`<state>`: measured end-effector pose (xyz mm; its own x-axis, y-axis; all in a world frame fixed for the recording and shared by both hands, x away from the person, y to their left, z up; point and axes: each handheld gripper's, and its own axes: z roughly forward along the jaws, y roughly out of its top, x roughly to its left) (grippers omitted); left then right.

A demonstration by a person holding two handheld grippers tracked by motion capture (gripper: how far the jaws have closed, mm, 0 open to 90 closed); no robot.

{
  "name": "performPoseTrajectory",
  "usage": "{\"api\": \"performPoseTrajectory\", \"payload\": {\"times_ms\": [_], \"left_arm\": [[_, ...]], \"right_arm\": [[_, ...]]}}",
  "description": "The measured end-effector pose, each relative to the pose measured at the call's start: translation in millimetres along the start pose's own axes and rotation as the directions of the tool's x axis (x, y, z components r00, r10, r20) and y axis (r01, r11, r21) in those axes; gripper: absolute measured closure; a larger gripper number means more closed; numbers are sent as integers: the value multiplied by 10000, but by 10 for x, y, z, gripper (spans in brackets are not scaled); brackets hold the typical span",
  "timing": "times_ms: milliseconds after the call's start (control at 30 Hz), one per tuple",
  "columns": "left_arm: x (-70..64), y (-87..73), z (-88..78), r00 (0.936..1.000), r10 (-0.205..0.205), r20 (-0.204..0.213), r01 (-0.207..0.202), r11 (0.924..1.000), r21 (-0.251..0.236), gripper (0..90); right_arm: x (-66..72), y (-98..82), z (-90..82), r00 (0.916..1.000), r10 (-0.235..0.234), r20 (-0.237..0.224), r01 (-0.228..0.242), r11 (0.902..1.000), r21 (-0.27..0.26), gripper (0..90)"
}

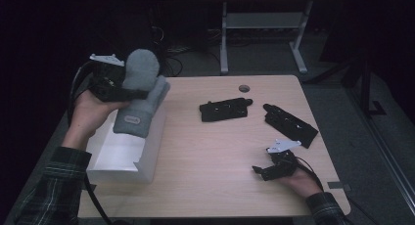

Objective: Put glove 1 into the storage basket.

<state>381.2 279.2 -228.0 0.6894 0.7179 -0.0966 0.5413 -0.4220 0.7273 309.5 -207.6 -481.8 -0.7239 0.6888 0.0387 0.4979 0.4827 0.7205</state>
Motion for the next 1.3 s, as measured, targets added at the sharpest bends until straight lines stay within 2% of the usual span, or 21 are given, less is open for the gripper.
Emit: {"api": "performPoseTrajectory", "payload": {"times_ms": [33, 133, 167, 267, 400, 600, 667, 733, 900, 1033, 1067, 1100, 1133, 1167, 1300], "left_arm": [[0, 0, 0, 10000, 0, 0, 0, 10000, 0, 709], [159, -150, -46, 9991, -330, -270, 334, 9993, 137, 709], [159, -150, -46, 9991, -330, -270, 334, 9993, 137, 709], [268, -275, -37, 9973, -619, -407, 628, 9978, 213, 709], [403, -475, 88, 9945, -936, -466, 964, 9933, 635, 709], [475, -645, 249, 9910, -1216, -560, 1271, 9858, 1099, 708], [525, -748, 361, 9885, -1408, -552, 1474, 9788, 1424, 707], [542, -783, 400, 9874, -1486, -540, 1550, 9772, 1453, 707], [625, -947, 583, 9846, -1665, -536, 1739, 9652, 1955, 706], [673, -1074, 735, 9810, -1851, -589, 1938, 9529, 2333, 704], [701, -1134, 801, 9779, -1997, -626, 2090, 9461, 2475, 703], [701, -1134, 801, 9779, -1997, -626, 2090, 9461, 2475, 702], [719, -1162, 825, 9777, -2008, -622, 2101, 9430, 2581, 702], [727, -1196, 860, 9743, -2164, -620, 2251, 9397, 2575, 701], [763, -1288, 936, 9719, -2253, -686, 2355, 9281, 2884, 697]], "right_arm": [[0, 0, 0, 10000, 0, 0, 0, 10000, 0, 105], [0, 0, 0, 10000, 3, 2, -3, 10000, -1, 105], [0, 0, 0, 10000, 3, 2, -3, 10000, -1, 105], [-1, 1, 2, 10000, 10, 9, -10, 10000, -6, 105], [-1, 2, 3, 10000, 9, 20, -9, 10000, -9, 106], [-2, 2, 2, 10000, 4, 19, -4, 10000, -2, 106], [-2, 1, 2, 10000, 2, 19, -2, 10000, -2, 105], [-2, 1, 2, 10000, 4, 18, -4, 10000, -1, 105], [-2, 1, 2, 10000, 4, 19, -4, 10000, -3, 106], [-2, 2, 2, 10000, 19, 22, -19, 10000, 1, 106], [-2, 2, 2, 10000, 18, 24, -18, 10000, 1, 105], [-2, 2, 3, 10000, 18, 25, -18, 10000, 1, 105], [-2, 2, 3, 10000, 18, 25, -18, 10000, 1, 105], [-2, 2, 3, 10000, 18, 24, -18, 10000, 1, 106], [2, 4, 2, 10000, 87, 31, -87, 10000, 26, 106]]}}
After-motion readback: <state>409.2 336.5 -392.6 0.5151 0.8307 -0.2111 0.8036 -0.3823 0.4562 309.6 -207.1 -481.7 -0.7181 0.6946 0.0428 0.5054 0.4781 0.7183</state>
